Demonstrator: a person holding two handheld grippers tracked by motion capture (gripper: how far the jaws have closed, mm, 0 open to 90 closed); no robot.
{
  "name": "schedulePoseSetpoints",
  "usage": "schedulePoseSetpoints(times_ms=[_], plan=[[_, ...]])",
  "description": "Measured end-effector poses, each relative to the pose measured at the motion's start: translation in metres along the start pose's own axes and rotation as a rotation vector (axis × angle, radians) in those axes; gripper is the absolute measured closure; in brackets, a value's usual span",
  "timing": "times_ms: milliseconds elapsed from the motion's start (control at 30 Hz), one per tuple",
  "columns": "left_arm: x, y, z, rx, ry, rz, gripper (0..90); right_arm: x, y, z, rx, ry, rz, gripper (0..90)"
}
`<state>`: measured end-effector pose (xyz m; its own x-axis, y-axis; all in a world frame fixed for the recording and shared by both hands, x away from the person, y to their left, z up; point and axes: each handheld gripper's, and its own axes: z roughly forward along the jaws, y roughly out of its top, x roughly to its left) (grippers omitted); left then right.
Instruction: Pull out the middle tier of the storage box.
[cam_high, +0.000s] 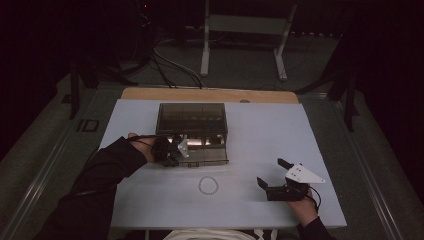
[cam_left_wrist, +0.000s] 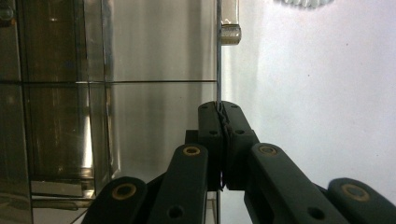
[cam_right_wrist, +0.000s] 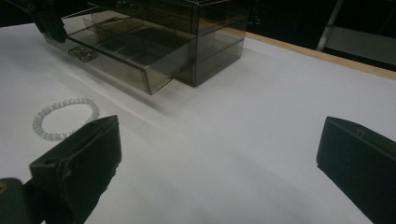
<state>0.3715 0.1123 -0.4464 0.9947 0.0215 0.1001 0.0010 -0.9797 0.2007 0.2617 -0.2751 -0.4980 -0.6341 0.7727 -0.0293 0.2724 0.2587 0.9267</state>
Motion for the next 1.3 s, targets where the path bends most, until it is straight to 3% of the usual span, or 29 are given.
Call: schedulePoseSetpoints(times_ms=[400, 433, 633, 667, 967, 1067, 1300], plan=[[0.000, -0.003, 0.003, -0.034, 0.000, -0.003, 89.1, 0.000, 0.000, 0.000, 0.000, -0.001, 0.000, 0.0], [-0.001, -0.003, 0.003, -0.031, -0.003, 0.001, 84.0, 0.000, 0.000, 0.000, 0.001, -0.001, 0.001, 0.0], [-0.001, -0.003, -0.003, -0.073, -0.005, -0.013, 80.3, 0.000, 0.000, 0.000, 0.001, 0.000, 0.001, 0.0], [-0.002, -0.003, -0.005, -0.088, -0.001, -0.019, 75.4, 0.000, 0.000, 0.000, 0.001, 0.000, 0.000, 0.0], [-0.002, -0.004, -0.019, -0.217, -0.009, -0.089, 59.2, 0.000, 0.000, 0.000, 0.003, 0.000, 0.001, 0.0], [-0.002, -0.004, -0.020, -0.228, -0.012, -0.099, 54.7, 0.000, 0.000, 0.000, 0.002, -0.001, 0.001, 0.0], [-0.005, 0.001, -0.025, -0.301, -0.040, -0.144, 29.6, 0.000, 0.000, 0.000, 0.003, 0.000, -0.001, 0.0]])
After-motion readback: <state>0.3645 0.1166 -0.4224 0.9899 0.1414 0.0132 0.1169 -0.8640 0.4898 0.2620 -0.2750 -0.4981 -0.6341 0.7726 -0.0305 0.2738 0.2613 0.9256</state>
